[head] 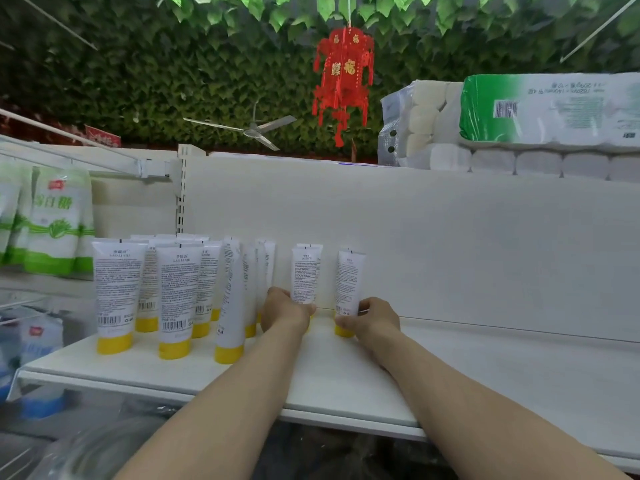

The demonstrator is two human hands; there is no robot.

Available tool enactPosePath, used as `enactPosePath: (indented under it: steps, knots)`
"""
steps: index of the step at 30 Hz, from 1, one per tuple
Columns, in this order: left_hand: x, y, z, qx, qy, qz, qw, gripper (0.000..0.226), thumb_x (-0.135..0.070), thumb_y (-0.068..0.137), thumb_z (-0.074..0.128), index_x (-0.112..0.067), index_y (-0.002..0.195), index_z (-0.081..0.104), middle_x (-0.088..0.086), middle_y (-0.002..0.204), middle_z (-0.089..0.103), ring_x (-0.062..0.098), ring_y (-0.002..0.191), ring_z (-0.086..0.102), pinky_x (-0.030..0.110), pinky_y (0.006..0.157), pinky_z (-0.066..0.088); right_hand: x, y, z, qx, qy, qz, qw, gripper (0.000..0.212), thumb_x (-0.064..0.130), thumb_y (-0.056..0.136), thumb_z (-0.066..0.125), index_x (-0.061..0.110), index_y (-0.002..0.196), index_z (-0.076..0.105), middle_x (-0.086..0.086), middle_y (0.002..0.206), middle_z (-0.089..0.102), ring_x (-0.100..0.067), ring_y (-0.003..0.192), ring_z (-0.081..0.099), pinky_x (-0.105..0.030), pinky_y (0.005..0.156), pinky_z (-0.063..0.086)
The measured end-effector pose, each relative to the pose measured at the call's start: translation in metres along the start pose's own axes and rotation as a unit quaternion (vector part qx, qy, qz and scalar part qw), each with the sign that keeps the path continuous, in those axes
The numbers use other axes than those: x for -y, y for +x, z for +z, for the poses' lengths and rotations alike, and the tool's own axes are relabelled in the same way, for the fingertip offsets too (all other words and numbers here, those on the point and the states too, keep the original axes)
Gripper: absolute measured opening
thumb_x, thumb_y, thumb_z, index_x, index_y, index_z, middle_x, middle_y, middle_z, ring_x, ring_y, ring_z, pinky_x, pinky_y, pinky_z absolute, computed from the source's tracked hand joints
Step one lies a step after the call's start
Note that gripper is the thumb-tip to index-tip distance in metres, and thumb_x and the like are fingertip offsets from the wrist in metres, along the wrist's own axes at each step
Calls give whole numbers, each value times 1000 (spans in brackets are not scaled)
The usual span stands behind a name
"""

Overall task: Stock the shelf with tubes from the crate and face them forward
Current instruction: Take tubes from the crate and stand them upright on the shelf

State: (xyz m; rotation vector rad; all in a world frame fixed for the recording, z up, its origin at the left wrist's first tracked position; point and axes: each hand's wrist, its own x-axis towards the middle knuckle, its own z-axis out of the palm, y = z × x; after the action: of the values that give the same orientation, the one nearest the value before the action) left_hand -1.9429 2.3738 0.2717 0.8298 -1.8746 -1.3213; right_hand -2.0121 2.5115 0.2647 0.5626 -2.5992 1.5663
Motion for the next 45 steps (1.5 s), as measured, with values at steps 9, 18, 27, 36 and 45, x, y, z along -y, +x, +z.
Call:
enactPosePath:
  steps: [9, 18, 27, 36, 45]
  knots:
    - [0, -1, 1, 6, 11, 6, 1000, 48, -27, 75, 83, -14, 111, 54, 6, 114, 64, 27, 104, 62, 31, 82, 49, -1, 0, 3, -4, -9, -7, 1000, 46, 36, 70, 85, 20, 105, 61, 4, 101, 68, -15, 92, 62, -26, 74, 45]
    - [1, -3, 0, 18, 11, 4, 1000, 50, -29, 77, 81, -12, 116, 55, 6, 117, 65, 26, 105, 62, 27, 75, 42, -1, 0, 5, -9, -27, -9, 1000, 47, 40, 70, 85, 21, 105, 60, 4, 103, 67, -16, 97, 62, -29, 82, 48]
    - [-1, -4, 1, 10, 13, 0, 1000, 45, -27, 77, 81, -12, 110, 54, 6, 112, 65, 27, 102, 62, 29, 75, 45, -2, -1, 4, -9, -27, -16, 999, 43, 39, 71, 84, 20, 102, 60, 4, 102, 67, -15, 94, 61, -27, 77, 46]
    - [-3, -5, 2, 2, 27, 3, 1000, 46, -26, 80, 79, -11, 113, 51, 8, 117, 63, 29, 107, 61, 31, 75, 43, -2, -1, 4, -12, -31, -23, 999, 43, 38, 72, 84, 19, 103, 61, 3, 102, 66, -16, 96, 61, -28, 79, 47]
    - [-4, -6, 1, -1, 23, -2, 1000, 48, -26, 80, 80, -11, 115, 51, 9, 118, 63, 30, 108, 61, 34, 79, 47, -3, -1, 5, -14, -31, -19, 999, 45, 39, 71, 84, 19, 103, 61, 3, 101, 66, -17, 95, 62, -28, 77, 46]
